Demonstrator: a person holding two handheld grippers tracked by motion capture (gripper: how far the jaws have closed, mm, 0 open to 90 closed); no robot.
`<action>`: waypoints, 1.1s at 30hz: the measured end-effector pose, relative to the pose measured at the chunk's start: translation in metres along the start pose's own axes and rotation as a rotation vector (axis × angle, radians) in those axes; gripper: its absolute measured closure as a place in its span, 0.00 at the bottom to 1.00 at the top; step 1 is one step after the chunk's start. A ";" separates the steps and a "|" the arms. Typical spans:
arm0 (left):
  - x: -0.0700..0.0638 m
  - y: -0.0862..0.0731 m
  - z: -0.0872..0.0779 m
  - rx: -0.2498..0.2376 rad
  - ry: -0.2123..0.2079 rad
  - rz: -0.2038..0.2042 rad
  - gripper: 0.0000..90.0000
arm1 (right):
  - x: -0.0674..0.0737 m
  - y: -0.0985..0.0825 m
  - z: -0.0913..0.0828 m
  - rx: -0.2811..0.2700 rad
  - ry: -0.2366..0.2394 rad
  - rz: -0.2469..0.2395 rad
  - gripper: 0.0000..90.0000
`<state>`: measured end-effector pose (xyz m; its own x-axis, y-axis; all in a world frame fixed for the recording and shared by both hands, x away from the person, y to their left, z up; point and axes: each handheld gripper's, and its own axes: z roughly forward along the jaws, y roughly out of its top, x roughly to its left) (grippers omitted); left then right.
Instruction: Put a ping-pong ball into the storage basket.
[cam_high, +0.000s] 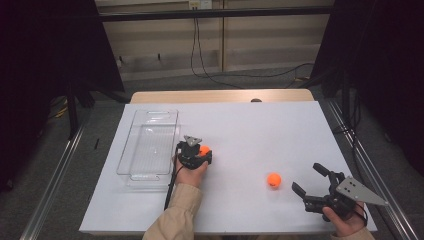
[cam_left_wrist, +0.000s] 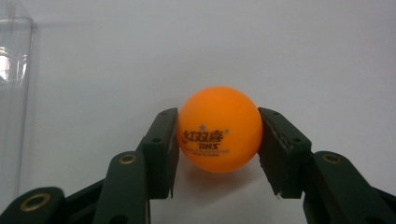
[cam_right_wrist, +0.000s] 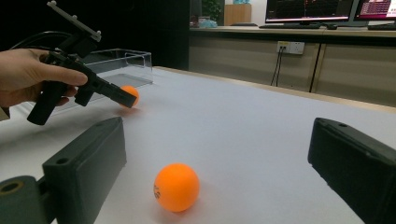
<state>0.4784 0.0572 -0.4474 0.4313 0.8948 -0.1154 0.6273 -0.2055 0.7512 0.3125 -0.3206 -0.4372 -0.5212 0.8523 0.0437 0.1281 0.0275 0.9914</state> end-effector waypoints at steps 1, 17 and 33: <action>0.000 0.000 0.000 0.000 0.000 0.000 0.57 | 0.000 0.000 0.000 0.001 -0.003 0.001 0.05; 0.001 0.005 -0.009 0.019 -0.037 0.011 0.57 | 0.000 0.000 0.000 0.007 -0.002 -0.008 0.05; 0.001 0.013 -0.017 0.039 -0.052 0.032 0.57 | 0.000 0.000 0.000 0.009 -0.003 -0.007 0.05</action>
<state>0.4762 0.0620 -0.4268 0.4837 0.8661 -0.1262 0.6372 -0.2496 0.7291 0.3124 -0.3209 -0.4376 -0.5196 0.8536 0.0361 0.1320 0.0385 0.9905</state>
